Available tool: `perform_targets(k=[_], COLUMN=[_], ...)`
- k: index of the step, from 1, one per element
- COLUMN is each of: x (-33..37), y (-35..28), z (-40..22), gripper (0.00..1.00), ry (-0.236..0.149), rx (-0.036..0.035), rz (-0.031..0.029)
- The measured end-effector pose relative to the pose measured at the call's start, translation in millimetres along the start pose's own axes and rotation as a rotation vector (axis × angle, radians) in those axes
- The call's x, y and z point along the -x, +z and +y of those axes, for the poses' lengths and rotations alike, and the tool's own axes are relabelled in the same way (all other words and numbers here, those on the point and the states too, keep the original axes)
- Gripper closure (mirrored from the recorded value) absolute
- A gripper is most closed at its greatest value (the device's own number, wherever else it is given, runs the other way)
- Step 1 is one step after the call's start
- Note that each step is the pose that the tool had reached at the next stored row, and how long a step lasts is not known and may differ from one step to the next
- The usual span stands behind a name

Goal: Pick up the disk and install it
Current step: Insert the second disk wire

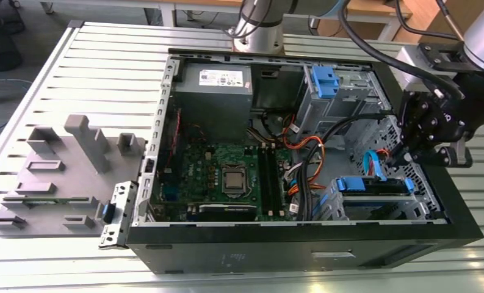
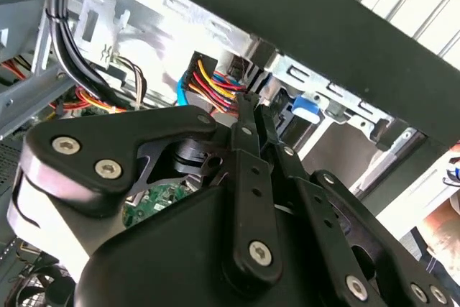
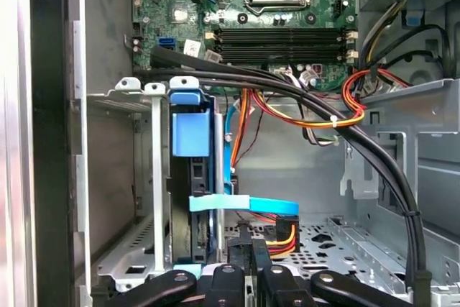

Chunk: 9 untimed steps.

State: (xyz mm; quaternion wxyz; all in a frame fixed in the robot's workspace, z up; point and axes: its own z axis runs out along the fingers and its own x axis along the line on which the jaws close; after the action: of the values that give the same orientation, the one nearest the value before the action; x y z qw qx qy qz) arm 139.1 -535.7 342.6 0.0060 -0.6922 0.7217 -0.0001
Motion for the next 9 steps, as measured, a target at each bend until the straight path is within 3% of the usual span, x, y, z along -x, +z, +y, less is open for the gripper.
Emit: perform_targets(k=[9], x=[-14.4], y=[-0.1], z=[2.7], gripper=[0.84], ry=[0.000], rx=[-0.0002], rz=[-0.0001])
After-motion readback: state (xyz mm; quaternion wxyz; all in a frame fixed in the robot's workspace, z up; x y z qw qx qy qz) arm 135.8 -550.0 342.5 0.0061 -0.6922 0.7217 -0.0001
